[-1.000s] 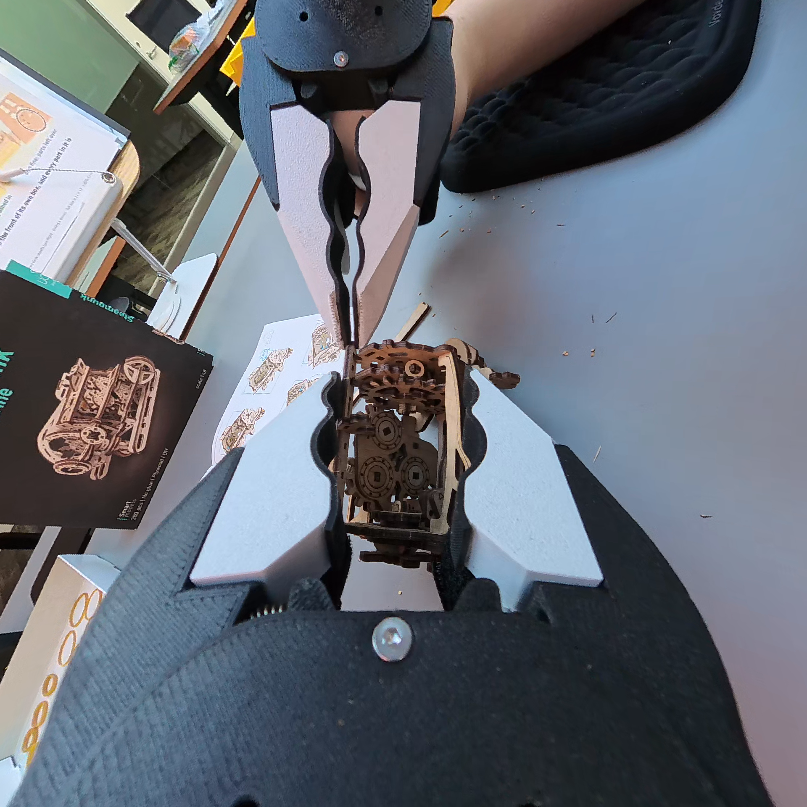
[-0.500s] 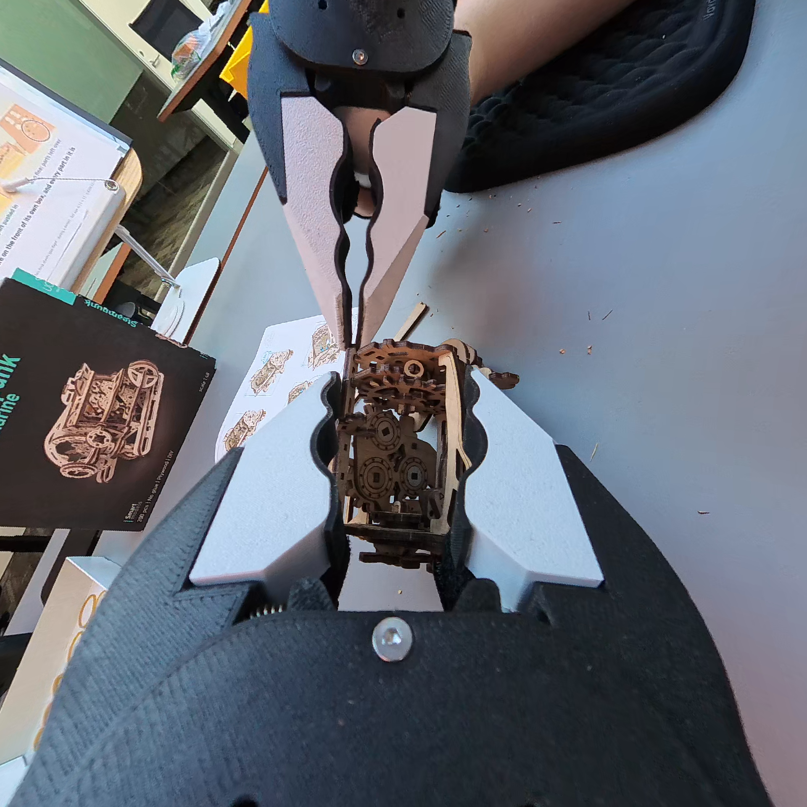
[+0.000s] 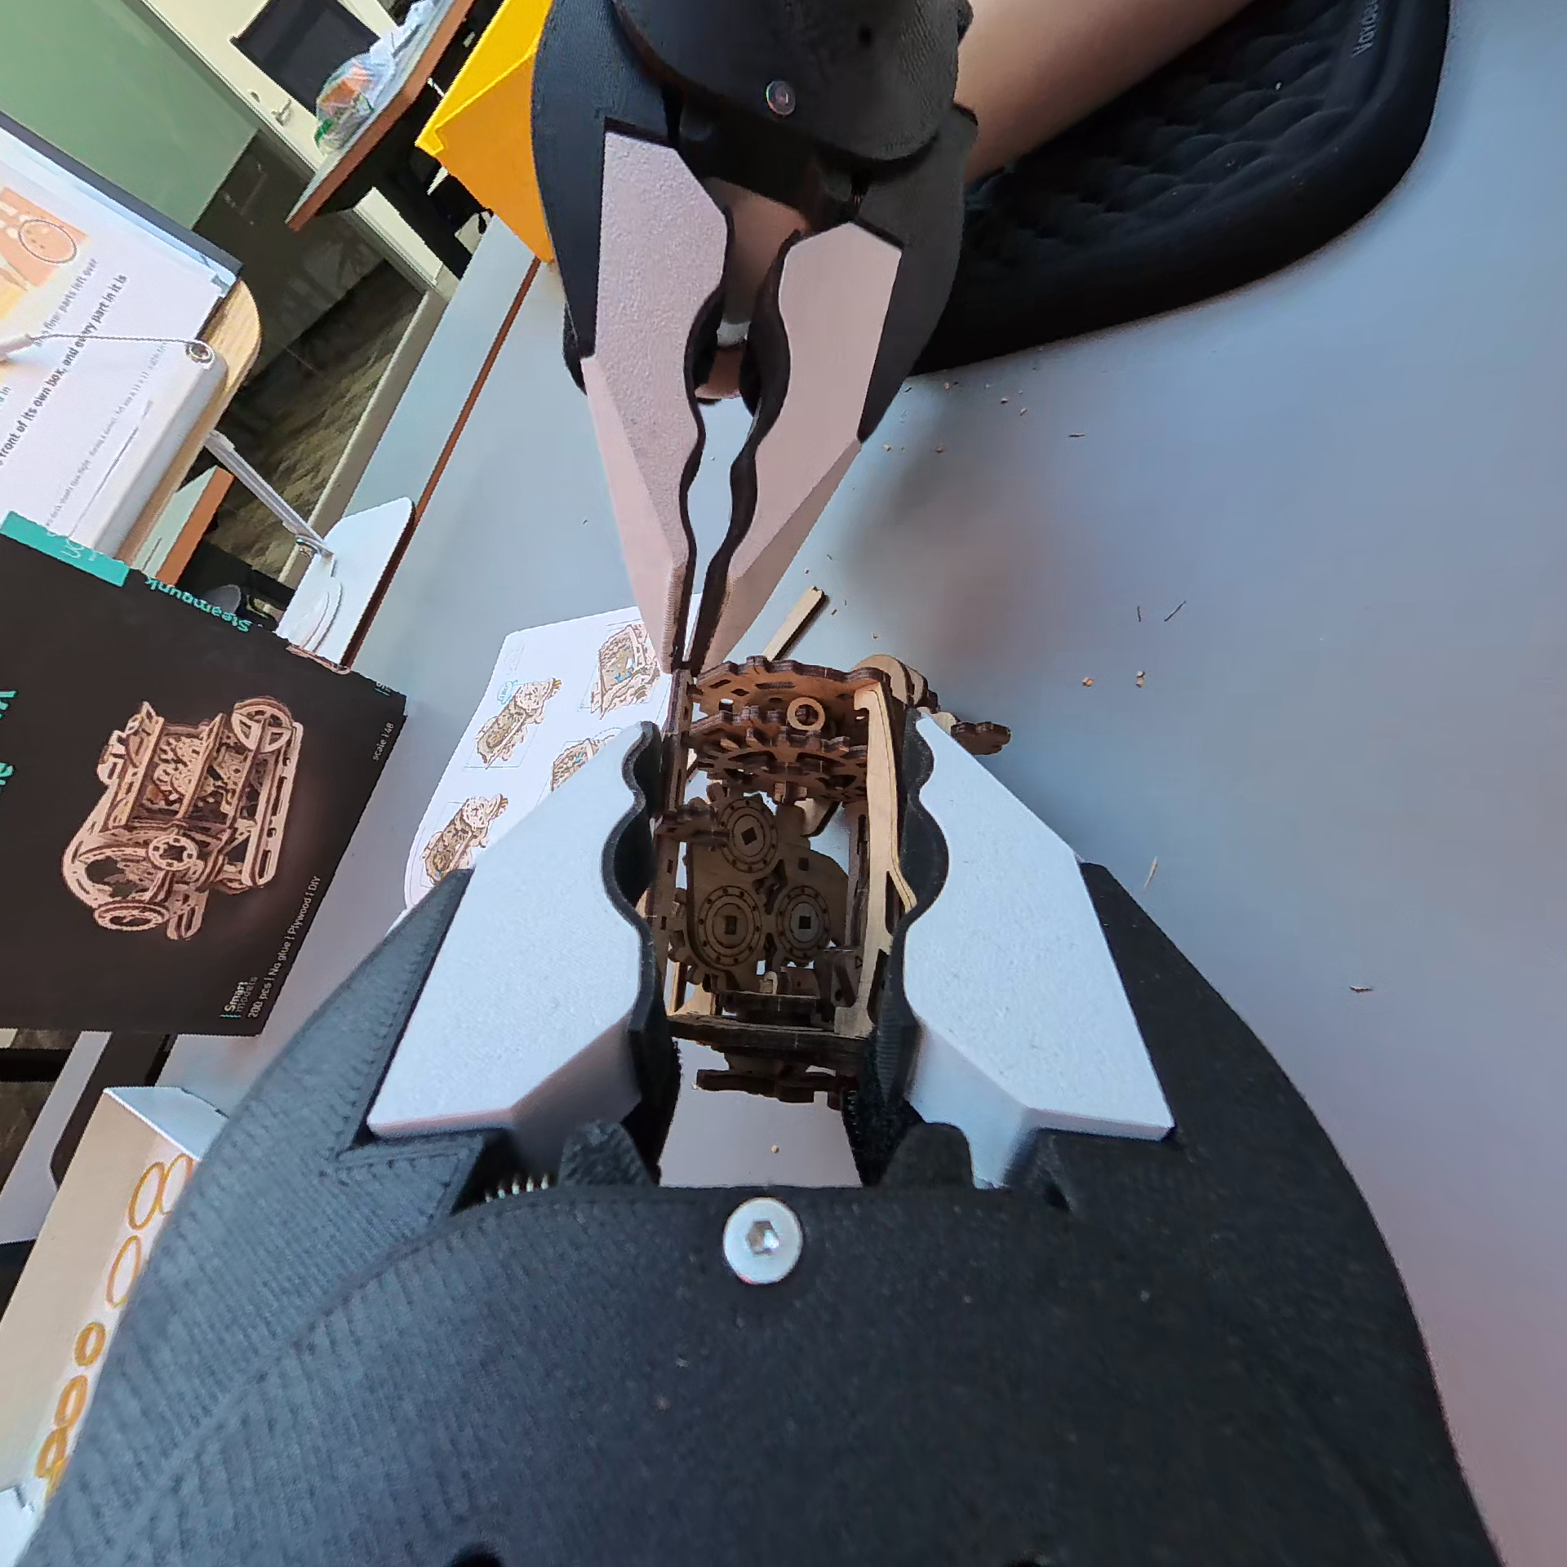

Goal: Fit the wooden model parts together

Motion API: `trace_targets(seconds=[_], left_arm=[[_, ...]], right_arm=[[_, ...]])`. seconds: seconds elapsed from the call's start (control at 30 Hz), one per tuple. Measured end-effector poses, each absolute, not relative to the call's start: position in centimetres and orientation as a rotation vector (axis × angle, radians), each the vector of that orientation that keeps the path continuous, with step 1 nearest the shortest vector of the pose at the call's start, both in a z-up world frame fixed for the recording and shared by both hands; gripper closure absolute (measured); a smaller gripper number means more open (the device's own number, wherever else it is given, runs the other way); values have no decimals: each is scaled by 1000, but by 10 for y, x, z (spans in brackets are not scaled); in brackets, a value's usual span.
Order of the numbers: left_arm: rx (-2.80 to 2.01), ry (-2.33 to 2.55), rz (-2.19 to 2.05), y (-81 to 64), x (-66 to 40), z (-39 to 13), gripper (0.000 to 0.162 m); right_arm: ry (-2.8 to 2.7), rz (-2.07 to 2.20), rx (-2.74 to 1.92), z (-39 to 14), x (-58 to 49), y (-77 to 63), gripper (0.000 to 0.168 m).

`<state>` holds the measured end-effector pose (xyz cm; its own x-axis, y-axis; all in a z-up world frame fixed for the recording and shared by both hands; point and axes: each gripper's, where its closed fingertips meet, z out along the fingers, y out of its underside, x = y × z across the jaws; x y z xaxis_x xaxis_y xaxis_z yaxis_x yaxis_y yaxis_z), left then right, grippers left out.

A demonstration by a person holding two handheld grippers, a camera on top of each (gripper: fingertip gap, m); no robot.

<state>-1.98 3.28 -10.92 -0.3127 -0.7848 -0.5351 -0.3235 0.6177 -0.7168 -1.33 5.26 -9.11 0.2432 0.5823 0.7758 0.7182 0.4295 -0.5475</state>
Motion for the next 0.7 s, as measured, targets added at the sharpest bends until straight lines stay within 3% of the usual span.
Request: trace_targets(seconds=[0.43, 0.7], left_arm=[[-878, 1878, -618, 32, -21, -108, 107], [-887, 1871, -632, 33, -21, -107, 108]], right_arm=[[-1394, -46, -1270, -91, -14, 52, 166], [-1247, 336, -1418, -83, -14, 51, 165]])
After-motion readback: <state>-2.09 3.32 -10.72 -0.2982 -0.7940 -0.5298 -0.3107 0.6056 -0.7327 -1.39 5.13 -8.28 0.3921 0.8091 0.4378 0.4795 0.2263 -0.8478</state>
